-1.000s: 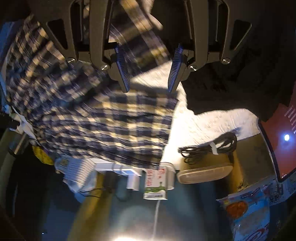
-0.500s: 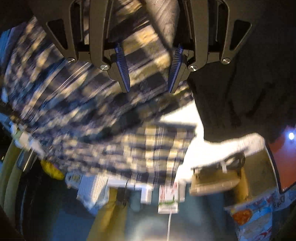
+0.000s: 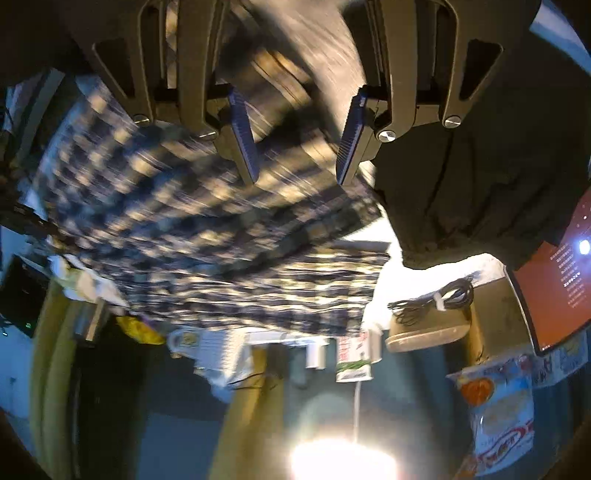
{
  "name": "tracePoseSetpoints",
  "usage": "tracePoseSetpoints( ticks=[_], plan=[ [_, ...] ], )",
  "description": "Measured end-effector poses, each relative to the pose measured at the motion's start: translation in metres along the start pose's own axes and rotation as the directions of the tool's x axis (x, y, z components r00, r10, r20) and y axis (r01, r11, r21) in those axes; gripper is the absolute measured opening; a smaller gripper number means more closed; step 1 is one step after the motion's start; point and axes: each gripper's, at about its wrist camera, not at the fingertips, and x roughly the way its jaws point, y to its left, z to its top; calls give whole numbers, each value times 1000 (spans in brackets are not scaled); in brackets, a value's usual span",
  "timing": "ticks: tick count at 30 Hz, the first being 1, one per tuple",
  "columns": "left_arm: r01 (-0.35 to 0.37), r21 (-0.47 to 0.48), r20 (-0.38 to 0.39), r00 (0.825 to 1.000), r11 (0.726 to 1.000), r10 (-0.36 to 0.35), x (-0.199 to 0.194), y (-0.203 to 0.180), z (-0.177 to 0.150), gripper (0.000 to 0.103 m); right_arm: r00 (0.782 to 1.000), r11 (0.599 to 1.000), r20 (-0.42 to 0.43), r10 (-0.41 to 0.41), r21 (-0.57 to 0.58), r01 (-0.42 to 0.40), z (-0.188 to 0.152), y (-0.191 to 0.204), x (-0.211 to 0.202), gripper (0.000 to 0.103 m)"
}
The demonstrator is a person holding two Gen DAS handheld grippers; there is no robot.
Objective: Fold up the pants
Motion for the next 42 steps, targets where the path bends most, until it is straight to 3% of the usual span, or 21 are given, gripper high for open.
tracePoseSetpoints(
  ticks=[3,11,18,22,25,31,32,34,35,36,38,39,42],
  plan=[
    [58,47,14,998,997,-59,-17,-23,-16,60,1000,1000,24,-7,30,6,-9,-2,-19,68],
    [246,160,-80,969,956,-235,-16,-87,-39,60,1000,997,20,4,81,-5,-34,0,-46,68],
    [233,261,-152,968,937,-199,-12,-105,-58,60,1000,997,23,-1,75,-1,-36,5,-53,68],
    [183,328,-188,974,927,-126,-9,-104,-70,60,1000,997,22,4,76,-6,-35,6,-51,68],
    [138,398,-184,981,907,-68,-12,-100,-79,60,1000,997,22,11,72,-12,-34,9,-50,68],
    [104,414,-178,983,904,-32,-13,-85,-80,60,1000,998,8,22,61,-22,-32,18,-45,68],
    [117,391,-177,983,913,-50,-14,-79,-78,58,1000,998,8,23,60,-23,-32,19,-45,68],
    [162,333,-180,978,929,-106,-17,-71,-74,43,1000,998,7,23,60,-23,-31,20,-44,68],
    [175,303,-178,976,937,-125,-18,-66,-70,25,1000,998,7,22,60,-23,-31,20,-44,68],
    [167,294,-169,978,941,-121,-19,-64,-67,17,1000,998,7,21,59,-22,-30,19,-44,68],
    [160,290,-143,982,944,-123,-22,-62,-64,13,1000,998,6,15,58,-15,-29,19,-44,68],
    [154,285,-124,985,946,-123,-24,-61,-62,3,1000,998,7,13,59,-14,-28,19,-44,68],
    [128,242,-50,992,962,-120,-29,-53,-52,3,1000,998,8,4,62,-5,-26,18,-43,68]
  ],
)
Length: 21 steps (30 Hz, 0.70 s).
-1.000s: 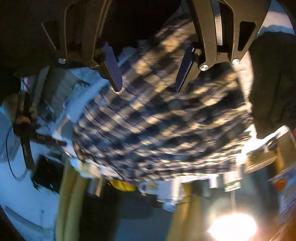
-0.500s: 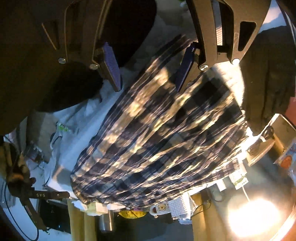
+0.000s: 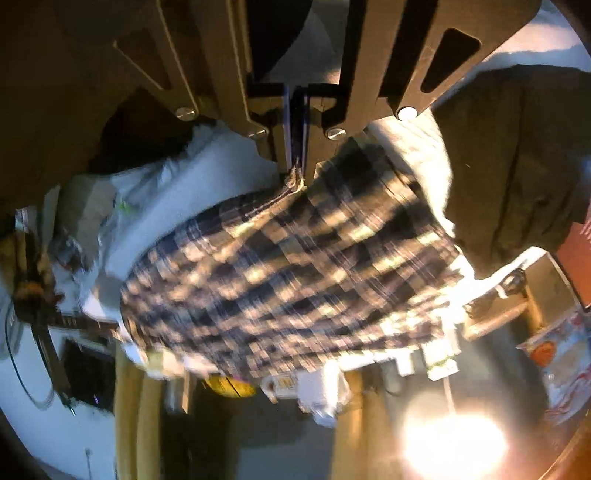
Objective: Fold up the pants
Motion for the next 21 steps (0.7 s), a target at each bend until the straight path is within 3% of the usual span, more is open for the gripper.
tracePoseSetpoints(
  ticks=[3,8,11,17,21],
  plan=[
    [-19,-46,44,999,999,21,1,11,8,3,1000,1000,2,-23,-6,23,2,-3,0,68],
    [-48,-106,54,997,993,54,11,26,11,3,995,995,-11,-95,-23,95,2,-19,8,68],
    [-61,-155,56,996,986,70,13,37,12,3,992,992,-29,-119,-51,118,0,-31,17,78],
    [-62,-189,5,998,980,64,26,45,11,3,991,978,-45,-124,-175,115,0,-30,38,82],
    [-57,-153,-51,997,987,50,36,35,6,4,990,955,-41,-135,-271,119,6,-18,58,82]
  ],
)
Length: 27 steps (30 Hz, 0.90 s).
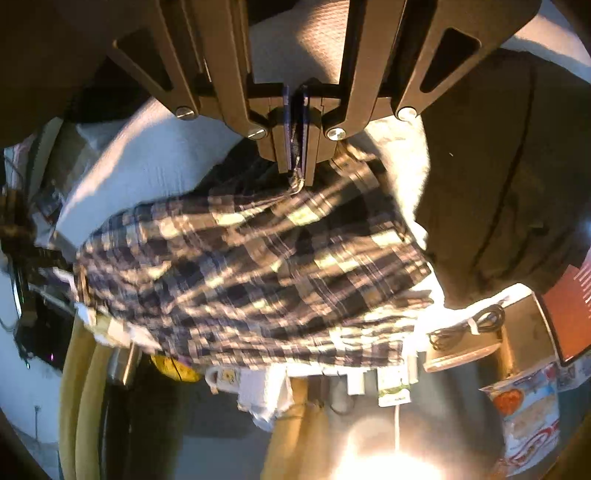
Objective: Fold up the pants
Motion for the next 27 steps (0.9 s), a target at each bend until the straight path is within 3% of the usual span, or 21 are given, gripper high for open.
tracePoseSetpoints(
  ticks=[2,4,5,6,7,8,10,13,14,15,16,18,20,27],
  plan=[
    [-2,18,-14,1000,1000,2,1,-4,-1,7,1000,1000,12,4,-29,-4,7,5,3,82],
    [7,30,-26,1000,1000,-6,1,-6,0,20,999,999,30,13,-53,-12,14,10,6,82],
    [10,34,-32,999,999,-9,1,-7,1,39,999,998,34,17,-61,-15,16,12,7,82],
    [13,42,-41,999,999,-11,2,-9,2,67,999,997,37,21,-68,-18,19,13,9,82],
    [15,54,-57,998,998,-12,5,-12,2,78,999,997,37,24,-74,-22,21,14,11,82],
    [13,65,-63,998,998,-9,6,-16,2,83,999,997,35,29,-78,-27,23,14,14,82],
    [-17,105,-71,997,994,25,10,-25,2,83,998,997,40,46,-72,-43,26,14,16,82],
    [-22,107,-65,998,994,29,13,-26,5,82,996,995,53,77,-61,-74,28,13,16,82],
    [-12,95,-63,998,995,18,13,-24,7,68,995,995,58,85,-57,-82,28,12,16,82],
    [-9,88,-59,998,996,15,13,-23,9,44,994,994,63,91,-58,-87,27,12,16,77],
    [-21,84,-61,998,996,26,13,-23,11,34,992,993,66,108,-64,-104,27,13,16,61],
    [-19,87,-73,997,996,26,12,-24,16,8,988,988,60,143,-68,-139,27,14,17,42],
    [-27,91,-60,998,995,32,9,-27,20,7,986,987,65,151,-70,-146,27,16,18,26],
    [-41,76,59,998,996,37,-19,-34,48,6,977,985,124,171,-13,-171,35,1,0,26]
  ],
)
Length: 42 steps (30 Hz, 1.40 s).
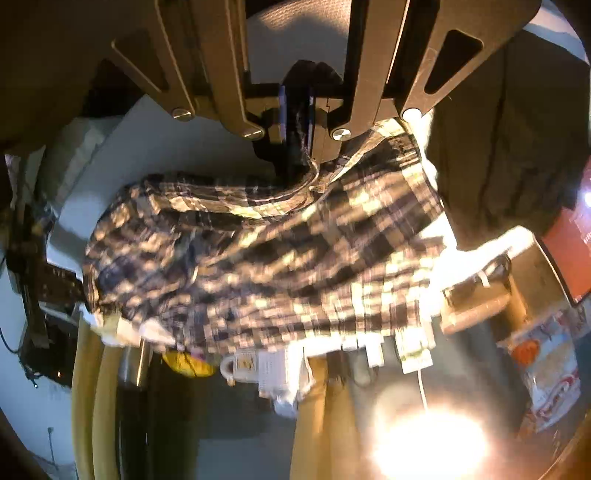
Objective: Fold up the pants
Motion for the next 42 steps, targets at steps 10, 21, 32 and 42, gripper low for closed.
tracePoseSetpoints(
  ticks=[10,21,32,42],
  plan=[
    [-24,-30,100,995,999,27,-24,-2,32,6,996,997,92,2,77,-9,17,-13,-25,26],
    [-12,-100,205,978,995,32,-35,28,69,6,990,982,136,-27,190,1,45,-37,-38,26],
    [-6,-81,295,955,997,30,-33,49,108,6,979,968,197,-53,252,2,85,-54,-27,26],
    [-4,-37,318,948,999,15,5,76,150,6,970,954,235,-63,300,-11,122,-66,4,26]
  ],
)
